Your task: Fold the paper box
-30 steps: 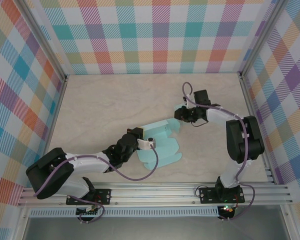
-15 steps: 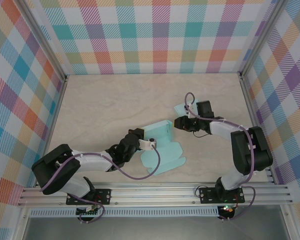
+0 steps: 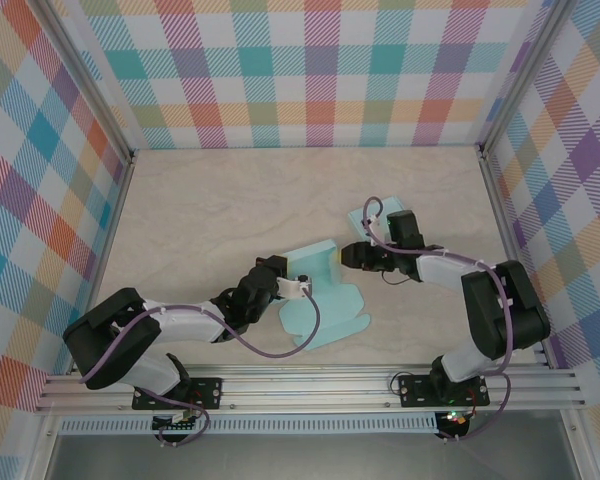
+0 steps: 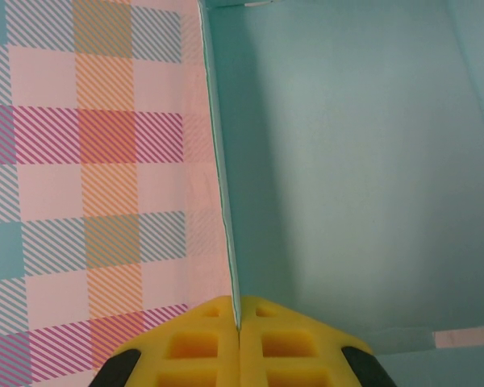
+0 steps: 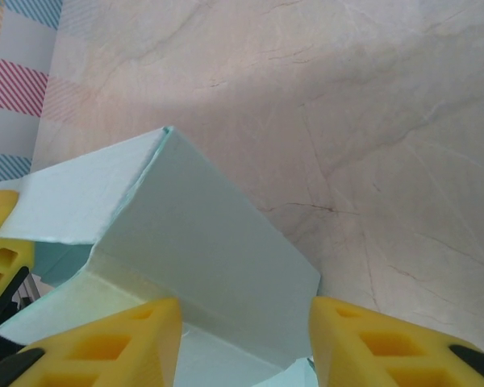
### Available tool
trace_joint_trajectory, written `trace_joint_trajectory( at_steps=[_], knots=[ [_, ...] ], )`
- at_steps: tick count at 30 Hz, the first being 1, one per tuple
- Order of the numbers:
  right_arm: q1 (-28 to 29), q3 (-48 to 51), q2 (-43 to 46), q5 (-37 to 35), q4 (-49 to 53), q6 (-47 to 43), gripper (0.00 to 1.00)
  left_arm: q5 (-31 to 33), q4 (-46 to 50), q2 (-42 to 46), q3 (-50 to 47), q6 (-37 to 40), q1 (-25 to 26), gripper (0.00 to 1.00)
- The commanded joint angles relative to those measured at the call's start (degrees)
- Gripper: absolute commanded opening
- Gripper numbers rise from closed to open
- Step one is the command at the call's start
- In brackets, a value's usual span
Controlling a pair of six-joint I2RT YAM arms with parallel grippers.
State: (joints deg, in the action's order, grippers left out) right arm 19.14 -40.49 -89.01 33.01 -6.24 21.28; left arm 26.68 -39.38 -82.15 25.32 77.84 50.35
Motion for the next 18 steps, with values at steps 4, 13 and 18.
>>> trace_joint_trajectory(
  at_steps=[4, 13, 18],
  knots=[
    [2.14, 2.41, 3.45, 1.53, -3.02, -2.52, 0.51, 0.3, 0.12, -1.07, 0.87, 1.08, -0.57, 0.0],
    [3.01, 1.84, 0.78, -2.63, -3.91, -3.41, 0.53, -0.21, 0.08, -1.14, 0.85, 0.99, -0.59, 0.0],
    [3.67, 0.3, -2.39, -3.84, -5.2, -4.16, 0.54, -0.49, 0.08, -0.97, 0.78, 0.91, -0.53, 0.0]
  ],
)
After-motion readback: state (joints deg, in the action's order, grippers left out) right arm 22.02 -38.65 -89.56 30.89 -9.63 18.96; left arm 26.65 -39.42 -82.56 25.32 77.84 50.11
